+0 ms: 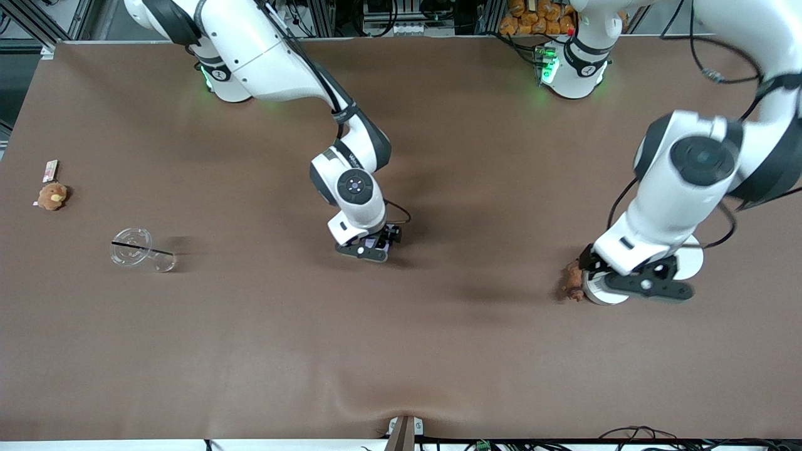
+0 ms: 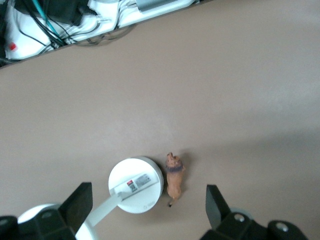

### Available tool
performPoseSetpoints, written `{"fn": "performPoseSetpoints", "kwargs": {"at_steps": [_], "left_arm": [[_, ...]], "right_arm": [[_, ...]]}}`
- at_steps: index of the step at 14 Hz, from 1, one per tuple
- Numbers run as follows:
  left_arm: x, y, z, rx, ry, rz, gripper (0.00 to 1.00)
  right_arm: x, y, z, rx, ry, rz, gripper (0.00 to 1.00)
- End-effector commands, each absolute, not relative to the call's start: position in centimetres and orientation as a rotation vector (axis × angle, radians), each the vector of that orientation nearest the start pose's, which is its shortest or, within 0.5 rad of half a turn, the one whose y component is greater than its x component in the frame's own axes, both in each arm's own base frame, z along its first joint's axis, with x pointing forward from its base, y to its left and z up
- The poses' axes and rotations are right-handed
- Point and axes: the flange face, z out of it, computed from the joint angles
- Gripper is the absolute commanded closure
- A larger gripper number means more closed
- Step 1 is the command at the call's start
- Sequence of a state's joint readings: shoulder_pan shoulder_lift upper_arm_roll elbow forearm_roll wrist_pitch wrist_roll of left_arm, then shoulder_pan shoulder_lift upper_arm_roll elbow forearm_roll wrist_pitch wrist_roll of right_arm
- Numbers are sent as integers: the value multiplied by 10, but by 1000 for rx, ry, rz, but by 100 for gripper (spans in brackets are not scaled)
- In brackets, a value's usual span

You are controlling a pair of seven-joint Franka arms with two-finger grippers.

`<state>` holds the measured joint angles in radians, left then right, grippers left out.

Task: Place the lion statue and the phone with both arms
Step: 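Set the lion beside the lamp base while the right gripper lifts the phone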

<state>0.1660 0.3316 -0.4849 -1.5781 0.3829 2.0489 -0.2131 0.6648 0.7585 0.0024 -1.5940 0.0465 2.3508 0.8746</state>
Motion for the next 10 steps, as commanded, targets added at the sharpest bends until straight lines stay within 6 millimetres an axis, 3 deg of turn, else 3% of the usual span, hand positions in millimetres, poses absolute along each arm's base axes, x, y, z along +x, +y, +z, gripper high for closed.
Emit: {"fn": "performPoseSetpoints", "kwargs": {"at_steps": [1,3,4,7,10], "left_arm": [[631,-156,552,-3000,276,-277,0],[616,-154,592,-3040,232,-247,0],[610,-153,600,-3037,229,-230,0],[578,-148,651,-3066,202,-293,0],[548,-115,677,-3114,89,-188,0]], "right_arm": [[585,367,241,-3108,365,106,79],[603,314,255,-3136,300,198,79],[612,281,254,-3144,272,249,80],[609,198,235,-3145,130,375,84],[602,142,234,-3129,102,424,84]]}}
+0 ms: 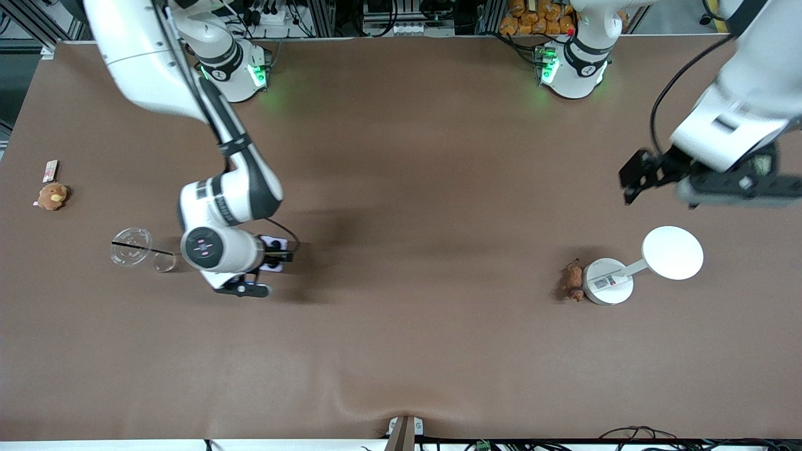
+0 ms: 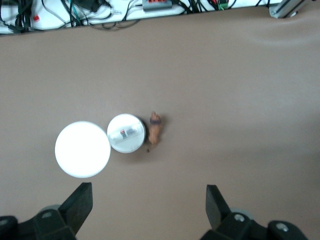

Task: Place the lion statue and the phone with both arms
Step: 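Set the lion beside the lamp base while the right gripper lifts the phone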

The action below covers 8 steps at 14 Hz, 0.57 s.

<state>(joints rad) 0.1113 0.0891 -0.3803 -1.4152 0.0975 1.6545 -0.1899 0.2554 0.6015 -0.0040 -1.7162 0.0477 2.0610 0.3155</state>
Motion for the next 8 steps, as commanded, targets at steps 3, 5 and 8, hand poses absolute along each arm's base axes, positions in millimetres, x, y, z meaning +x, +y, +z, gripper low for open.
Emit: {"fn": "performPoseSetpoints", "kwargs": {"at_steps": [3,5,8], "left_arm": [[525,-72,689,-3132,68,-74,0],[512,-48,685,-3131,13,-42,0],[501,-36,689,-3127,-22,-31,0]], "right_arm": [[592,111,222,-3127,48,483,81],[583,88,219,-3156,19,520,80],[568,54,213,-3175,-29,574,80]]}}
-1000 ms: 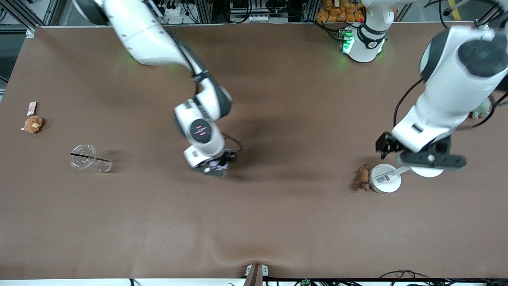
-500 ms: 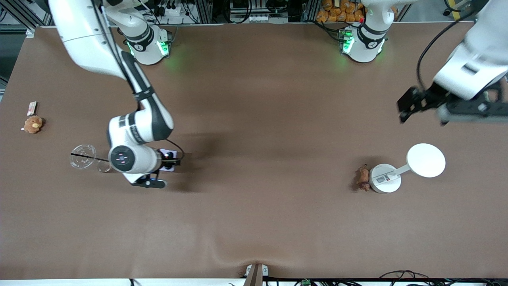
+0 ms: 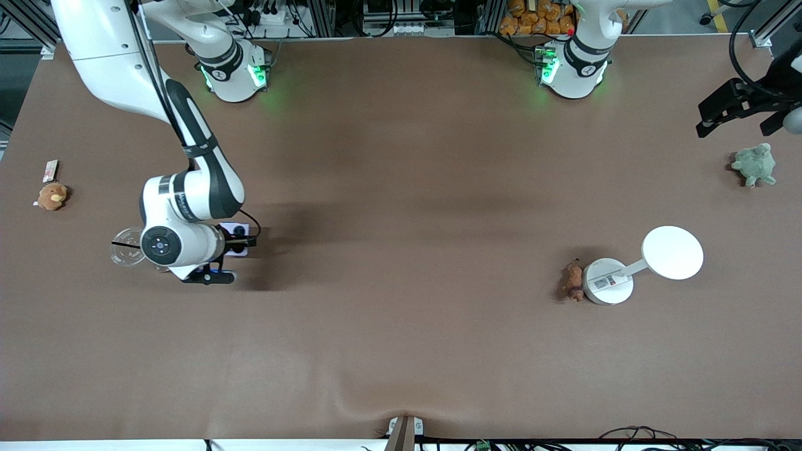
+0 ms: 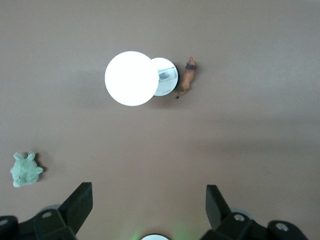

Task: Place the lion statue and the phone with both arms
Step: 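Set the lion beside the lamp base while the right gripper lifts the phone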

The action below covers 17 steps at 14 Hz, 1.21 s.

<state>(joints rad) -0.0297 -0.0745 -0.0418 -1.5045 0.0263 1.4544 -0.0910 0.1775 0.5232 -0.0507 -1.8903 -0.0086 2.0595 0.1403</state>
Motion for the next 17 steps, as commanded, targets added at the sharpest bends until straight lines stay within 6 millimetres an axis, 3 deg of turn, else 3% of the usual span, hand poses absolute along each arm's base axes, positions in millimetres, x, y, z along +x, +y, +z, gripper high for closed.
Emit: {"fn": "performPoseSetpoints", "kwargs": {"at_steps": [1,5,10,11,13,17], "left_arm": [[501,-33,688,-3125,-34,-14,0],[500,-28,685,-3115,-46,19,0],[502,-35,682,-3125,-27,22,0],[503,-36,683,-3126,-24,15,0],[503,-36,683,-3121,-23,12,0],[505,-28,684,-3115,-46,4,0]], "right_arm": [[565,45,210,-3173,-31,592,79],[559,4,200,-3153,-66,623,78],[552,-14,191,-3136,-73,641,74],[552,-14,190,-3135,-74,643,66],[552,-15,190,-3135,-71,646,0],[552,-13,192,-3134,-75,650,0]]}}
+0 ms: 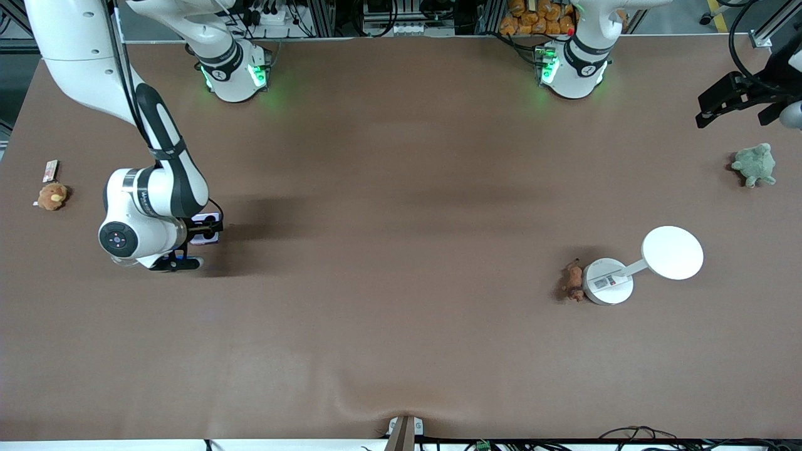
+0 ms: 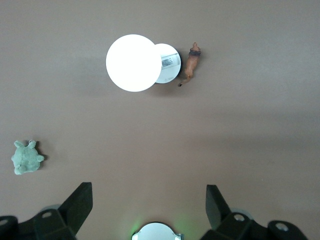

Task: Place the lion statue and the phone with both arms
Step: 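Lower the phone beside the glass cup while the left gripper withdraws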

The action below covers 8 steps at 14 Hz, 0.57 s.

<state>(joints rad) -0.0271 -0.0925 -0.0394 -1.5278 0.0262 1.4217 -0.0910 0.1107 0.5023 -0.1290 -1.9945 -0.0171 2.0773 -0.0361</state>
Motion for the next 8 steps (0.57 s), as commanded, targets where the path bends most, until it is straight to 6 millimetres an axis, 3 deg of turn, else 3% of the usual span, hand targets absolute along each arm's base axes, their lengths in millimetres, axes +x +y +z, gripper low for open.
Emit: {"fn": "performPoseSetpoints", "kwargs": {"at_steps": [1,5,8], "left_arm": [[505,-28,684,-3112,-44,4,0],[507,-29,686,-3111,-42,-22,0],[506,-32,687,-3113,-35,-27,0]], "right_arm": [[553,-11,195,-3136,-80,643,0],[554,17,199,-3152,-69,651,0],[554,59,205,-3191,-22,623,0]]}}
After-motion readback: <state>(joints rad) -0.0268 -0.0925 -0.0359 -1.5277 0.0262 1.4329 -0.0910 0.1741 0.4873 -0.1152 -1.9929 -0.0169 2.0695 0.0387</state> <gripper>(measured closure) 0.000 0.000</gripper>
